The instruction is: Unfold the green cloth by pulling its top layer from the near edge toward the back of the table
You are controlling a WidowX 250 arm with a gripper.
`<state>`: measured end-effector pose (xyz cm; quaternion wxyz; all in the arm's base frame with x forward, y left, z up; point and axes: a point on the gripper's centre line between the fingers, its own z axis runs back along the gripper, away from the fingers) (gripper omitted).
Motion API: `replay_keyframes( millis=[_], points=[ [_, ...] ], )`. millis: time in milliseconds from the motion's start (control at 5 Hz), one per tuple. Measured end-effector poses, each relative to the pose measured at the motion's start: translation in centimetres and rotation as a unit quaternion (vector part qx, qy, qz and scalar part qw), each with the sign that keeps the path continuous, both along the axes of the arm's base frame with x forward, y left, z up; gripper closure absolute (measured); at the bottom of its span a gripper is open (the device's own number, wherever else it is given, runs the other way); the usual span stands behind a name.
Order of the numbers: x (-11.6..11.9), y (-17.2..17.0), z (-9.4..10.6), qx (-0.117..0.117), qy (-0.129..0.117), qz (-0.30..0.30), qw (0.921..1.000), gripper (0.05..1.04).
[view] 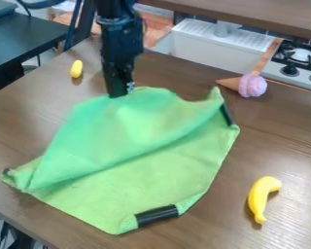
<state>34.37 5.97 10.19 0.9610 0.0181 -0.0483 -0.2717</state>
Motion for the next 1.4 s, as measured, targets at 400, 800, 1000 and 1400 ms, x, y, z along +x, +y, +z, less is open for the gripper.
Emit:
replay_keyframes(
  millis=[400, 800, 1000, 1400],
  points=[
    [2.4, 2.6, 0.6, 0.036, 0.007, 0.011, 0.9993, 1.035],
    [5.6, 5.3, -0.1, 0.047, 0.012, -0.002, 0.9988, 1.034],
    [7.1, 5.8, -0.5, 0.052, 0.009, -0.019, 0.9984, 1.035],
    [8.7, 6.3, -2.7, 0.049, 0.002, -0.053, 0.9974, 1.035]
  ],
)
